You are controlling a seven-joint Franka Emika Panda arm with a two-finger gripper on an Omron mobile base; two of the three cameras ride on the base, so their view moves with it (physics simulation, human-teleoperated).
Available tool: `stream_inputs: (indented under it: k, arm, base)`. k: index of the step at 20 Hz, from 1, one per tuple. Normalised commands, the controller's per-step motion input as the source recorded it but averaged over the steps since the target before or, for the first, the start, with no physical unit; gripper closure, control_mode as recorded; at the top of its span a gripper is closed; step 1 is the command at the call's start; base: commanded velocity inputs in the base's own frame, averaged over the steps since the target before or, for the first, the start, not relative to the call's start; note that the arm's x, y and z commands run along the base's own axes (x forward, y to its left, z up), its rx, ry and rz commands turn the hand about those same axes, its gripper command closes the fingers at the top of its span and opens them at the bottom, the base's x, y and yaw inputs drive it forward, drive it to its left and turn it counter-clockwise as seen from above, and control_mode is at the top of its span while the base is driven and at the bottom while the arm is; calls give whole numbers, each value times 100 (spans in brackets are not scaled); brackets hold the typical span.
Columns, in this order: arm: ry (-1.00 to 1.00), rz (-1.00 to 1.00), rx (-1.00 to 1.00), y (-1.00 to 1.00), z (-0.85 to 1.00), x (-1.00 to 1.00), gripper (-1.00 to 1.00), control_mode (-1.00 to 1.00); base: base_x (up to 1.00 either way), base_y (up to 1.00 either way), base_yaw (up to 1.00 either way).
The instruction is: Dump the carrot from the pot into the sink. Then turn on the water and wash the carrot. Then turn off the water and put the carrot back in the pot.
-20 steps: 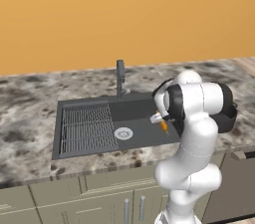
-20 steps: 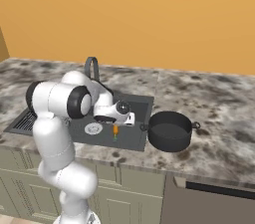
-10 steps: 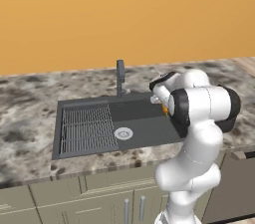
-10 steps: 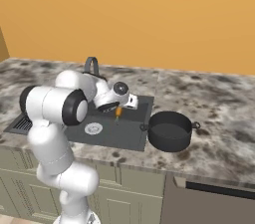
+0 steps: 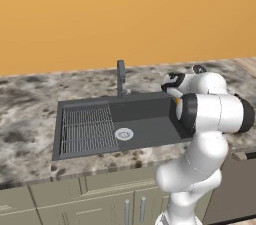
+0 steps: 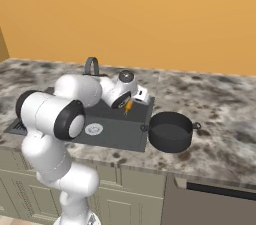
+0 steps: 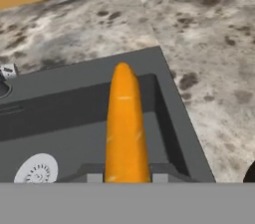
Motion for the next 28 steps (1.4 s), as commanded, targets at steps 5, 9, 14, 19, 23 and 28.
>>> stream_inputs:
  k: [5, 9, 14, 19, 23, 28]
  arm:
    - [0, -18, 0, -45, 42, -19, 100, -100]
    - [0, -16, 2, -42, 25, -46, 100, -100]
    - [0, -16, 6, -45, 8, -47, 100, -100]
    - [0, -15, 9, -35, 10, -37, 100, -100]
    - [0, -17, 7, -25, 17, -14, 100, -100]
    - [1, -18, 3, -17, 2, -4, 100, -100]
  base:
    - [0, 0, 0]
    - [0, 0, 0]
    - [0, 0, 0]
    - [0, 0, 0]
    - [0, 0, 0]
    - [0, 0, 0]
